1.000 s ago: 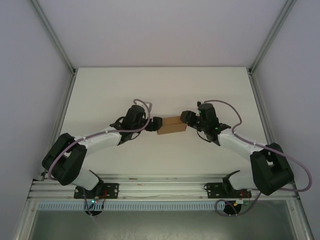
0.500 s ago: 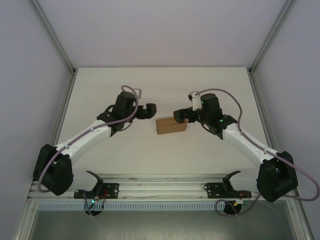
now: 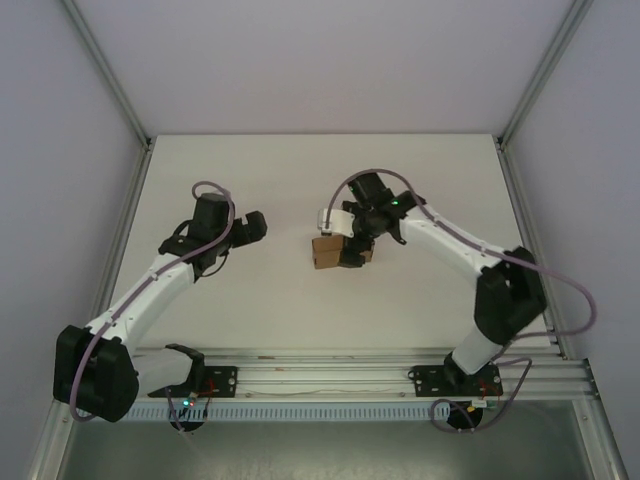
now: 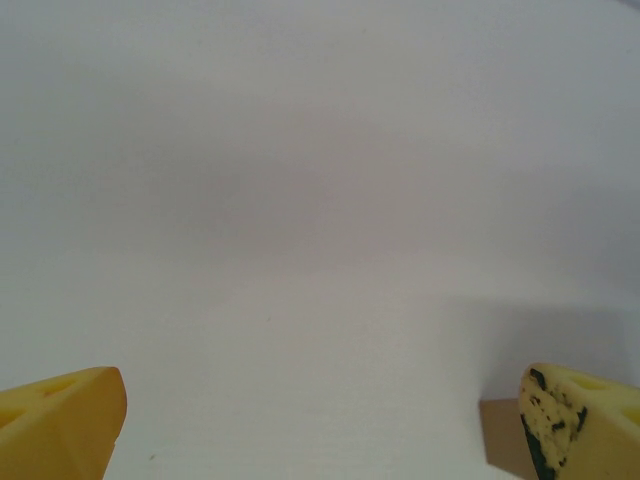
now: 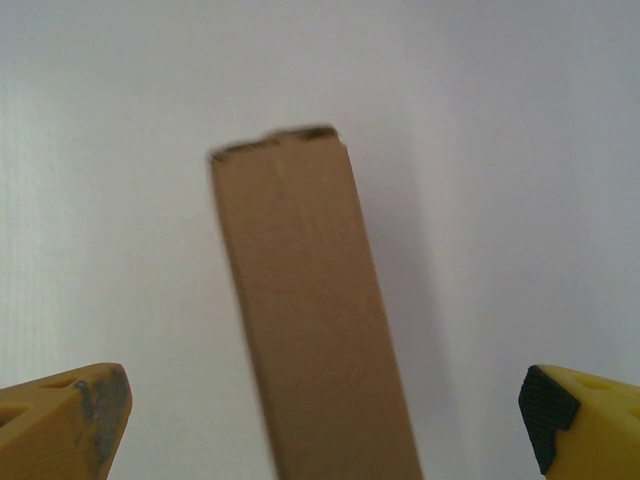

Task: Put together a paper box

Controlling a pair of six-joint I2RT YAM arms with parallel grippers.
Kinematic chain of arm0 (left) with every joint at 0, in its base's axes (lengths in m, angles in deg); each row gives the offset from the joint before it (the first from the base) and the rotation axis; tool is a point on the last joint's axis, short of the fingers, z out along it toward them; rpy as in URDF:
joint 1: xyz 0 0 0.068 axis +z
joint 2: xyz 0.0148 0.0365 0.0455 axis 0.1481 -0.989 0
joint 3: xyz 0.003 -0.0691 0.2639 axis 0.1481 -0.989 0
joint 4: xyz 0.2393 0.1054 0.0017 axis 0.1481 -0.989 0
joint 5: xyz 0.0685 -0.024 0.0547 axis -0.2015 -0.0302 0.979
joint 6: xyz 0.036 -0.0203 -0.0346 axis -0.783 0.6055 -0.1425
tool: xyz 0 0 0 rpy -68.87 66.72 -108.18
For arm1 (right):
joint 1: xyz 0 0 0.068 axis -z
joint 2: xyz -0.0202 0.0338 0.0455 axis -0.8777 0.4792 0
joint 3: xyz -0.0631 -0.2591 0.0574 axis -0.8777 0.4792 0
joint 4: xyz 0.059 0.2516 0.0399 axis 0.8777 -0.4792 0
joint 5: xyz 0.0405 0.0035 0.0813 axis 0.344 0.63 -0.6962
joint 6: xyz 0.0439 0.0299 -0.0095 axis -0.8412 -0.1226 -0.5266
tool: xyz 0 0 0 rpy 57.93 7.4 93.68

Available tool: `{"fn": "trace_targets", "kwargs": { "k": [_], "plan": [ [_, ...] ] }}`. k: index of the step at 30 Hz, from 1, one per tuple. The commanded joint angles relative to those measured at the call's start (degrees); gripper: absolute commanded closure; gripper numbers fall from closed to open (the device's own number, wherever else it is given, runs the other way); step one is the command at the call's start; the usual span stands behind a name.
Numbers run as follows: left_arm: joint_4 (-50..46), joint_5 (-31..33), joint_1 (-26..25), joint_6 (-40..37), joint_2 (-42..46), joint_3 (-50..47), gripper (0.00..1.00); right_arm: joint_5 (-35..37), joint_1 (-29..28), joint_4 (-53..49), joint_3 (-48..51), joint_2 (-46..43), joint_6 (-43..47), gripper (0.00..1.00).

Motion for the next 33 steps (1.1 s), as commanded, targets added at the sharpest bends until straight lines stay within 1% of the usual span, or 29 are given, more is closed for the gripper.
{"fn": "trace_targets", "kwargs": {
  "k": [1,4,6,8,10,12,14,17,20,23,25,27,29,31,33],
  "plan": [
    [-2.1,2.8,0.7,1.3,1.9,-1.0,0.00,11.7,-1.2,-1.7,-2.6,4.5,6.7,0.00],
    [-2.0,2.9,0.9,1.3,2.0,-1.3,0.00,11.9,-1.6,-4.8,-5.6,8.2,8.0,0.06],
    [-2.0,2.9,1.0,1.2,2.0,-1.4,0.00,12.4,-1.9,-7.3,-7.5,10.3,7.2,0.12],
    [-1.9,3.1,1.0,1.1,2.1,-1.6,0.00,13.8,-2.1,-7.3,-7.7,11.6,6.2,0.18],
    [-1.8,2.9,1.0,0.9,2.2,-1.7,0.00,15.9,-2.6,-5.6,-6.6,12.1,5.4,0.20],
    [-2.0,3.3,1.1,0.7,2.5,-1.8,0.00,18.6,-2.7,-0.7,-4.6,11.7,3.5,0.24],
    [-1.8,3.7,1.0,0.7,2.9,-2.1,0.00,20.8,-2.9,5.3,-1.9,11.0,1.6,0.30],
    [-0.9,3.2,1.0,0.9,3.8,-3.2,0.00,22.4,-3.3,11.2,1.0,9.7,-0.1,0.39],
    [-1.1,3.3,1.0,0.9,4.7,-3.7,0.00,25.3,-4.2,14.8,3.0,8.8,-1.2,0.40],
    [-1.4,4.2,1.0,1.1,5.9,-4.3,0.00,31.6,-5.3,21.1,5.4,8.2,-2.9,0.41],
    [-1.4,4.7,1.1,1.7,6.8,-4.8,0.00,36.4,-6.3,25.3,7.3,8.1,-3.0,0.47],
    [-1.1,4.7,1.1,1.7,7.7,-5.6,0.00,41.3,-7.5,28.8,9.3,8.1,-2.7,0.47],
    [-0.7,4.4,1.0,2.0,8.5,-6.3,0.00,44.0,-8.8,29.1,10.3,8.1,-2.9,0.40],
    [-0.6,4.1,1.0,2.0,9.0,-6.6,0.00,43.9,-10.1,27.1,10.5,7.7,-2.9,0.33],
    [-0.6,4.0,1.1,2.1,9.2,-6.6,0.00,41.8,-10.8,23.4,9.7,6.2,-5.8,0.26]
  ]
}}
